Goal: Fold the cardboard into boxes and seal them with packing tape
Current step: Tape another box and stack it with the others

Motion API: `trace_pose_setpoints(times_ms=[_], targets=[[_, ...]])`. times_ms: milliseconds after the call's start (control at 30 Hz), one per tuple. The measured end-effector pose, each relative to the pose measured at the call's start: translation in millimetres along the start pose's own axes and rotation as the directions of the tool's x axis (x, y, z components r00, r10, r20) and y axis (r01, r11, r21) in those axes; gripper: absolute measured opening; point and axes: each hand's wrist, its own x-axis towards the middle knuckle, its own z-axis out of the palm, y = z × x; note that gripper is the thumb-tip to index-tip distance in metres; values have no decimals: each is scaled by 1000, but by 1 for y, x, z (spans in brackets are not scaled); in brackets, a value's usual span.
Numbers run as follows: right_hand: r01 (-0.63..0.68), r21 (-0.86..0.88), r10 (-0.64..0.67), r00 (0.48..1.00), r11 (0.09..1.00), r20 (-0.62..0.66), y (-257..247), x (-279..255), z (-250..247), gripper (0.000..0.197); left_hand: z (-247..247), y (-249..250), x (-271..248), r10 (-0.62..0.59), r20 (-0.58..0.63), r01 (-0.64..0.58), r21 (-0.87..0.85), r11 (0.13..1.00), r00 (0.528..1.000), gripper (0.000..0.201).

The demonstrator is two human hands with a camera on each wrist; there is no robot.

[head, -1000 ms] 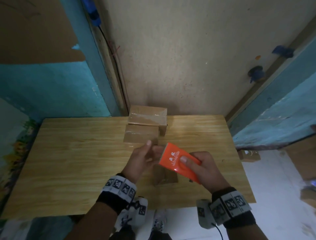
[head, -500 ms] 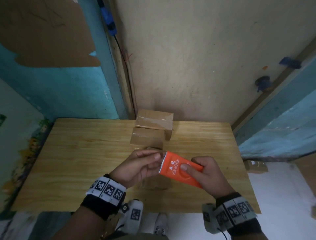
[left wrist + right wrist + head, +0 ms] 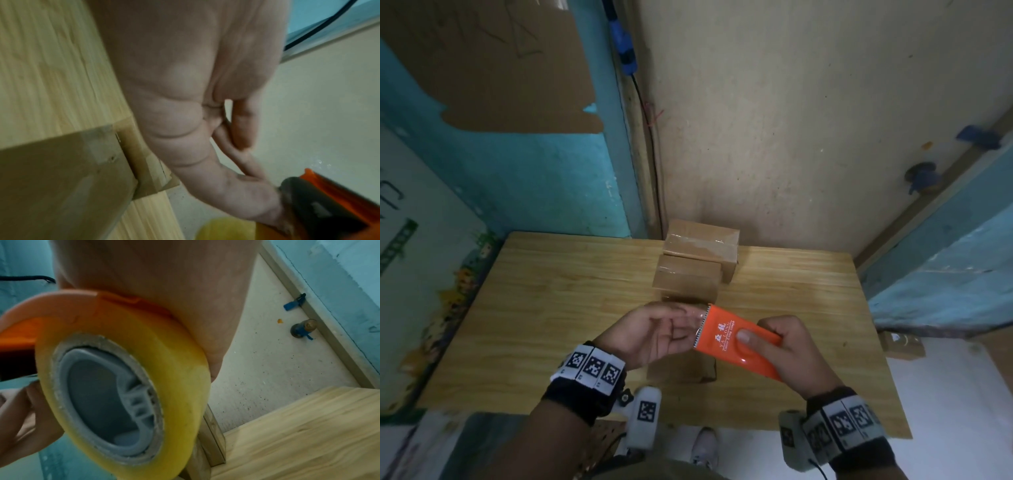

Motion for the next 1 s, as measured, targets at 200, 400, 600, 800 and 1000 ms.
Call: trace_pose_setpoints(times_ms=[200,400,600,800,1000], targets=[[-21,-88,23,1000,996,20,-5,12,17,62,-17,0,-4,110,-148,-62,297,953,983,30],[-167,-122,182,976,978,120,-1,30,47,78,-41,-14,-10,148,-337,-23,349,937,930,26],[-298,-119,316,933,947,170,7,44,62,94,-56,-31,-9,72,-415,15,203,979,907,13],[-338,-101,351,924,936,155,10,48,49,82,-46,-29,3,147,-381,-54,244,968,913,21],[-385,-64,390,911,921,134,11,40,16,95,-8,-28,27,144,-343,-58,249,967,928,14]])
